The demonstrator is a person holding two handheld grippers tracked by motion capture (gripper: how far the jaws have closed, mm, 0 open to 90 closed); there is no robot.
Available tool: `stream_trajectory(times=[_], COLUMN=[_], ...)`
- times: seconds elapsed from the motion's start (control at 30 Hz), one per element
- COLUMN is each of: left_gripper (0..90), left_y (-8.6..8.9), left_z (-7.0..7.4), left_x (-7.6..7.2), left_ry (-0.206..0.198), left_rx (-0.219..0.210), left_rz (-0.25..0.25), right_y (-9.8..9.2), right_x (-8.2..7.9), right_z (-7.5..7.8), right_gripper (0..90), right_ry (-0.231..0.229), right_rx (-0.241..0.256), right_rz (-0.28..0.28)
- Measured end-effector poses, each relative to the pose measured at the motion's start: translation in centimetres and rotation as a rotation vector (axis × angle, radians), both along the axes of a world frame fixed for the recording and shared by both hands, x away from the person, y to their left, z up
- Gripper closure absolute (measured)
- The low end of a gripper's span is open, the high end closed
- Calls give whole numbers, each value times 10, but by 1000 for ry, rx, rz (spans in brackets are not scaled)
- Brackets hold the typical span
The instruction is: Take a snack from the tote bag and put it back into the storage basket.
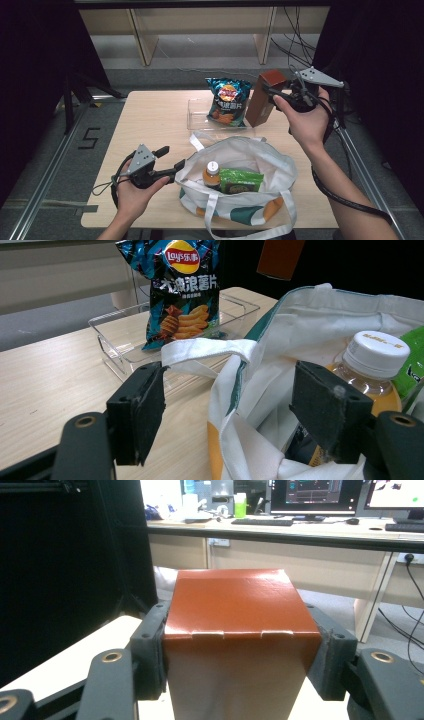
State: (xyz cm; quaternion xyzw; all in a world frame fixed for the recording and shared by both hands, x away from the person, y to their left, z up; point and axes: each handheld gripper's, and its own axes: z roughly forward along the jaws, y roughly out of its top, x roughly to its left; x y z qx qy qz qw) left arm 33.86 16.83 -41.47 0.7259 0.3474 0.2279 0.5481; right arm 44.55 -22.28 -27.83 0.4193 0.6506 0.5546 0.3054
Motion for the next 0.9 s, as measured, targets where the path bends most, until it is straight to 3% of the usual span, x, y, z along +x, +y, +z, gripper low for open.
stream_trajectory(times=[0.17,0.3,0.43,0.47,0.83,0.9], left_gripper=[291,292,291,291,291,291], left_y=[0,0,0,0,-1,-1], left_z=[0,0,0,-1,-1,-1], left_x=[0,0,0,0,0,0], left_ry=[0,0,1,1,0,2], left_rx=[1,1,-2,-1,-3,-4], left_rz=[-1,-1,-1,-2,-3,-3], right_y=[4,7,8,10,16,15], right_x=[7,12,17,17,29,31], right_z=[-4,-6,-9,-10,-16,-18], right_gripper=[391,391,392,391,392,391], right_ry=[0,19,16,31,27,29], right_rx=[-15,9,-2,17,9,-32], right_rz=[-7,-17,-23,-28,-39,-25])
